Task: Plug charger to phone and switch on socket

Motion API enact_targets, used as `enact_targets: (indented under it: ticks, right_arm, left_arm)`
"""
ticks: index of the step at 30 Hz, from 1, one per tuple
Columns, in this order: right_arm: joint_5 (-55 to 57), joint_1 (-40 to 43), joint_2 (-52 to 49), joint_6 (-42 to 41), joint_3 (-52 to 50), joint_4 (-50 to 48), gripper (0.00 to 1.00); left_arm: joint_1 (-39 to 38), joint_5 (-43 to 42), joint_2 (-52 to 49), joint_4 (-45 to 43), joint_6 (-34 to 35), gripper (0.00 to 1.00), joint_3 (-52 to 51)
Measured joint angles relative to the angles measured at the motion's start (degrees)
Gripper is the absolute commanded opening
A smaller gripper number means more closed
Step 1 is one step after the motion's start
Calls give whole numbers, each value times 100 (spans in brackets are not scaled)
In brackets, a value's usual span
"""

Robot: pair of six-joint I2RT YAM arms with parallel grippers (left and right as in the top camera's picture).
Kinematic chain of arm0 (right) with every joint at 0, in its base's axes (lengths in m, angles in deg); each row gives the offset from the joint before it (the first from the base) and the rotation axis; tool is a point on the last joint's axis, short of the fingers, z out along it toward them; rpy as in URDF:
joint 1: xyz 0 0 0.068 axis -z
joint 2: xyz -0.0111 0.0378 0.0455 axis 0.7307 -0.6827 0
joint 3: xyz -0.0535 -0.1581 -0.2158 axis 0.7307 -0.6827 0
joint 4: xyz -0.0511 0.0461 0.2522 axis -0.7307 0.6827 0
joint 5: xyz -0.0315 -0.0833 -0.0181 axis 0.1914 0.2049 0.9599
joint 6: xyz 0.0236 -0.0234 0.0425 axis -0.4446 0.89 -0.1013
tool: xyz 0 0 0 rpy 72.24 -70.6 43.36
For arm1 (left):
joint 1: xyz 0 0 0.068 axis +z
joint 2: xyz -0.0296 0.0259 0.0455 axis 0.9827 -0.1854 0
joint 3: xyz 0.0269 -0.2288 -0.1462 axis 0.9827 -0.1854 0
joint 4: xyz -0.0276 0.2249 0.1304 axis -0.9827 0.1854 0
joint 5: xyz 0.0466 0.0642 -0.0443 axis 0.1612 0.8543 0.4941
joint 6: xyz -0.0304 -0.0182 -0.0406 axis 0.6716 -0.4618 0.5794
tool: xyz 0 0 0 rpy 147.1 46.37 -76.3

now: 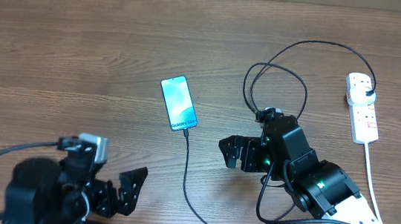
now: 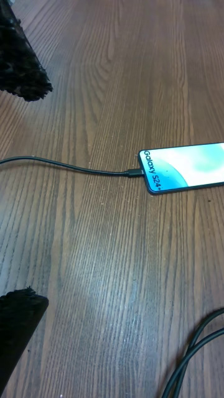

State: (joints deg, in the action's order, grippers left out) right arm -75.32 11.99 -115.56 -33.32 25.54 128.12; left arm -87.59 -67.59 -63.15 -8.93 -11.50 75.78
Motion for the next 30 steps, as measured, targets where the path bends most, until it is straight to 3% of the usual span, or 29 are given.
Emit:
enact_targets:
  ticks: [6, 17, 30]
  right_arm:
    - [11, -2, 0, 0, 0, -4, 100]
    - [11, 0, 0, 0, 0, -2, 100]
    - [11, 0, 0, 2, 0, -2, 100]
  left_arm:
    - [0, 378, 979, -1443, 4, 100, -767]
    - [238, 485, 2188, -4911, -2, 100, -3626]
    - [981, 977, 2852, -6920, 2, 99, -4846]
